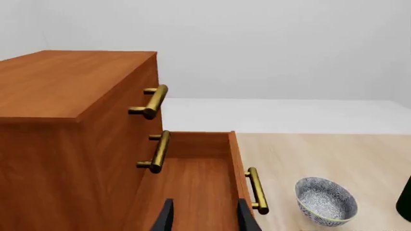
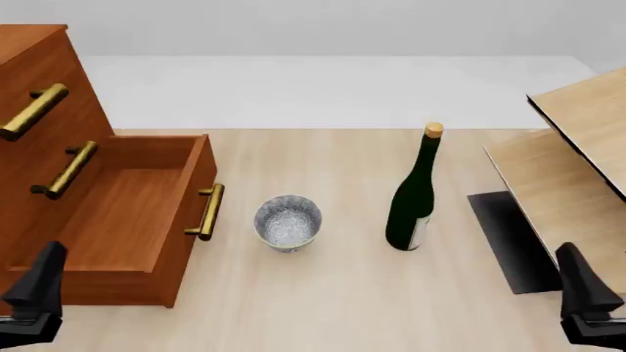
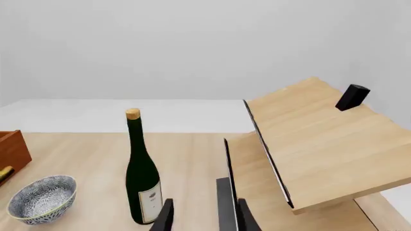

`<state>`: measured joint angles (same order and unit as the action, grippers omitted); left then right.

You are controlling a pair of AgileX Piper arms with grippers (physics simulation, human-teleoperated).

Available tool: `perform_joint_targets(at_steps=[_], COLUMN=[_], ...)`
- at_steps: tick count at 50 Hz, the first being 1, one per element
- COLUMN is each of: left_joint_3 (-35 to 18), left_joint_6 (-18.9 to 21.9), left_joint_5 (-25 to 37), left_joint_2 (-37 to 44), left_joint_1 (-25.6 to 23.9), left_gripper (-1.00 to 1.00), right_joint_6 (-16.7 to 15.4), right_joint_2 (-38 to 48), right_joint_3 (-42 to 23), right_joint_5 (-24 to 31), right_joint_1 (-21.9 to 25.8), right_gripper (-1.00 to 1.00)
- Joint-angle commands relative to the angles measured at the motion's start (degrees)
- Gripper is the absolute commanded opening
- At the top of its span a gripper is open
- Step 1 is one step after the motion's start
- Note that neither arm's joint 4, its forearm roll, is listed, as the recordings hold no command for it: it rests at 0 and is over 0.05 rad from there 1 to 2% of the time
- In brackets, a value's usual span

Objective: Close the bottom drawer of the cabinet and open the top drawer.

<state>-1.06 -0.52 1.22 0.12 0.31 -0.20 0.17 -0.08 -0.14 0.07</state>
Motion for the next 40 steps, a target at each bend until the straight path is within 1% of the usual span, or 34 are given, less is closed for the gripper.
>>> perform_joint_targets(at_steps=[1, 14, 19, 22, 26, 29, 32, 34, 36, 37, 40], left_joint_3=[0.83, 0.81, 0.44, -0.9, -3.09, -4.74, -7.45, -8.98, -10.73, -12.04, -14.82], left_joint_6=[1.04, 1.02, 0.75, 0.81, -0.76, -0.07, -0.29, -1.59, -1.13, -2.62, -2.47], left_joint_5=[-1.23, -2.74, -2.42, -0.69, 0.8, 1.57, 2.16, 2.48, 3.0, 3.77, 4.8], left_joint_2=[0.36, 2.08, 2.17, 1.52, 2.2, 3.11, 5.01, 6.07, 7.17, 7.53, 9.93], left_joint_1=[-0.44, -0.27, -0.61, -1.66, -1.65, -3.12, -3.83, -4.97, -5.92, -6.42, -7.01], left_gripper=[1.0, 1.0, 1.0, 1.0, 1.0, 1.0, 1.0, 1.0, 1.0, 1.0, 1.0], right_joint_6=[0.4, 0.35, 0.35, 0.29, 0.35, 0.41, 0.44, 0.45, 0.45, 0.49, 0.55], right_joint_2=[0.44, 0.31, 0.26, 0.31, 0.39, 0.54, 0.64, 0.66, 0.8, 0.89, 0.98], right_joint_3=[-0.13, -0.13, -0.14, -0.14, -0.18, -0.2, -0.22, -0.22, -0.23, -0.24, -0.25], right_joint_5=[-0.12, -0.04, 0.0, -0.06, -0.13, -0.26, -0.33, -0.35, -0.48, -0.56, -0.66], right_joint_1=[-0.07, 0.07, 0.03, -0.03, -0.13, -0.18, -0.2, -0.18, -0.21, -0.24, -0.38], right_gripper=[1.0, 1.0, 1.0, 1.0, 1.0, 1.0, 1.0, 1.0, 1.0, 1.0, 1.0])
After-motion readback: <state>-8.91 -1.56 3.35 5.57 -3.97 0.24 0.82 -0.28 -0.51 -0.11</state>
